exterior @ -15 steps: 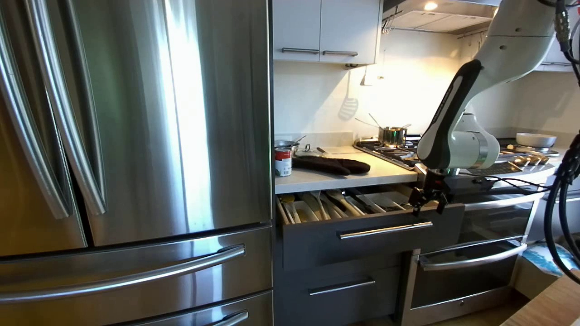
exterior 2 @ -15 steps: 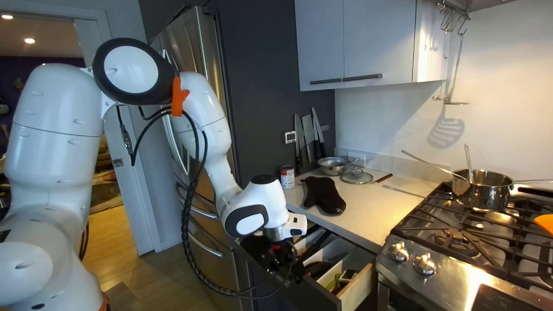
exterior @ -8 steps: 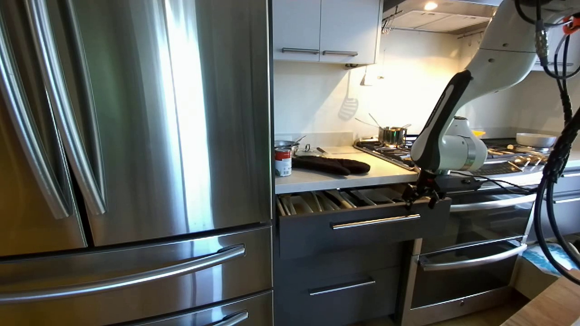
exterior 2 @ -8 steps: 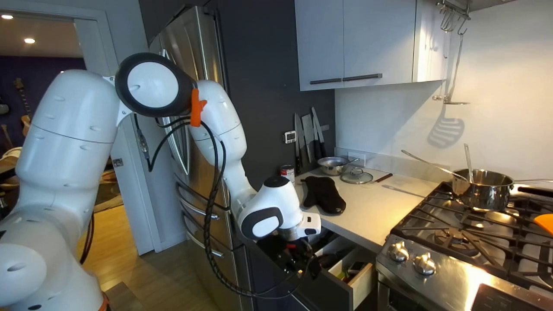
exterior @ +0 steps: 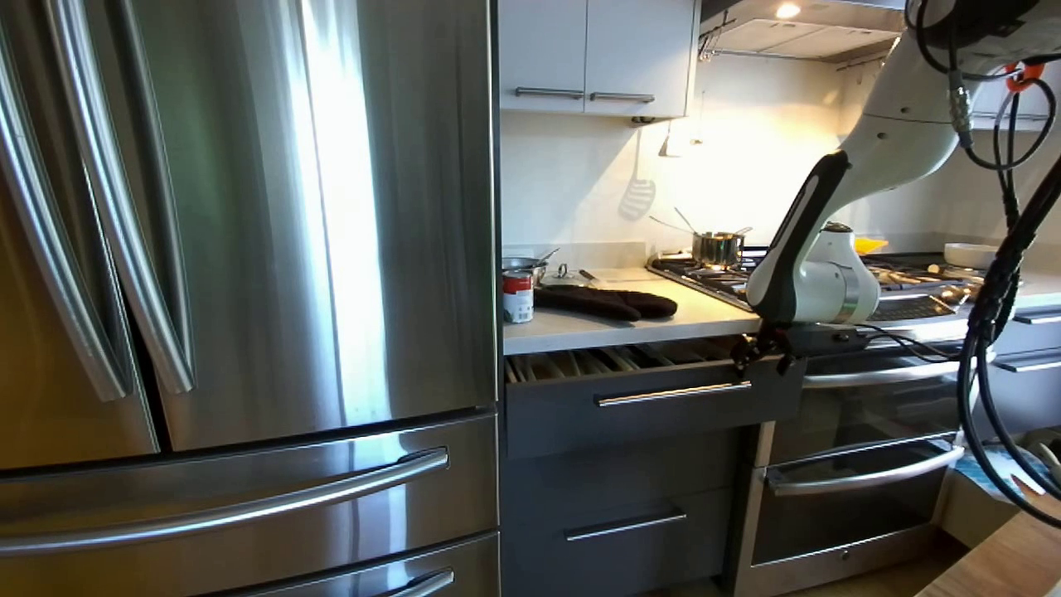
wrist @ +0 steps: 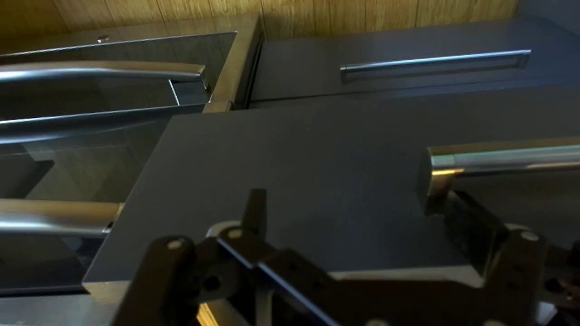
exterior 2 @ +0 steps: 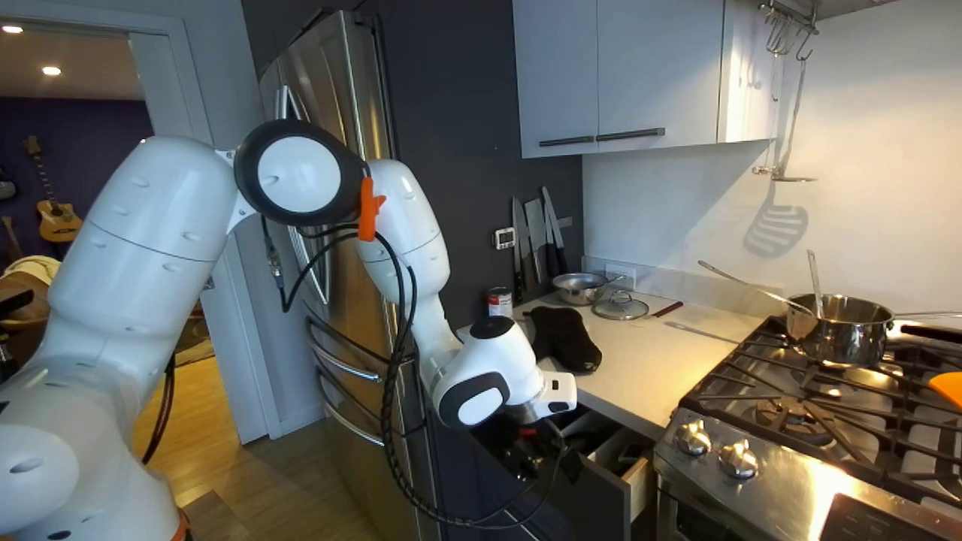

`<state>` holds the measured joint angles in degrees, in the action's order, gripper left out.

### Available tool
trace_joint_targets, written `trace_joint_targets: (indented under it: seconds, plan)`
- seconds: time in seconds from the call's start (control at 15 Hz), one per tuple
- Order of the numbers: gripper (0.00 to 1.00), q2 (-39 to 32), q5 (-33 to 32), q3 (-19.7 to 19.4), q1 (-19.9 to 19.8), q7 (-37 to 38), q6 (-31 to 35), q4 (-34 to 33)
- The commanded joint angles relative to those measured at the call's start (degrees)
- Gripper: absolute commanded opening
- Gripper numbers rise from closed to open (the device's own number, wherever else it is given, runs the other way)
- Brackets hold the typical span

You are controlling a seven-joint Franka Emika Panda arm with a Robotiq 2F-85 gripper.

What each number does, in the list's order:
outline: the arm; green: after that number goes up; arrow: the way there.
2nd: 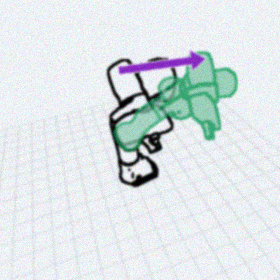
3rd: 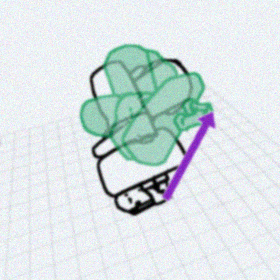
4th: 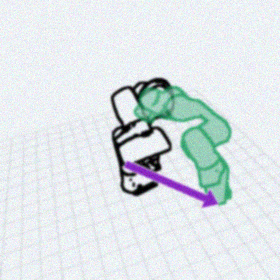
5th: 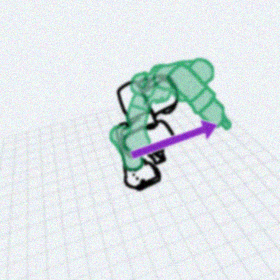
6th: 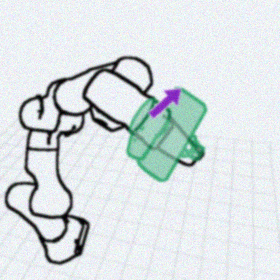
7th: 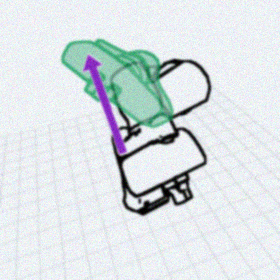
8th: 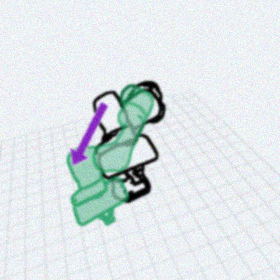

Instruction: Close the topmost drawer on the left

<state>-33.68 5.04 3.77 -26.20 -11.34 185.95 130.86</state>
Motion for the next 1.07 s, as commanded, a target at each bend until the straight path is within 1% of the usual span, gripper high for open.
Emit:
trace_joint_targets:
  seconds: [0.0, 0.33, 0.53, 0.6, 0.73, 1.0]
  plan:
    - [1.00, -2.90, -1.65, -2.61, 2.28, 4.11, 5.57, -2.07]
    - [1.00, -5.01, -1.62, -5.68, 5.58, 6.98, 8.77, -4.59]
    - [1.00, -5.69, -1.35, -7.29, 7.70, 8.11, 8.34, -5.90]
    - [1.00, -3.97, -2.29, -6.44, 6.59, 7.94, 7.56, -4.19]
    - [1.00, -4.42, -2.14, -6.95, 7.43, 8.33, 7.57, -4.99]
    - [1.00, -4.64, -2.08, -7.22, 7.74, 8.45, 7.57, -5.18]
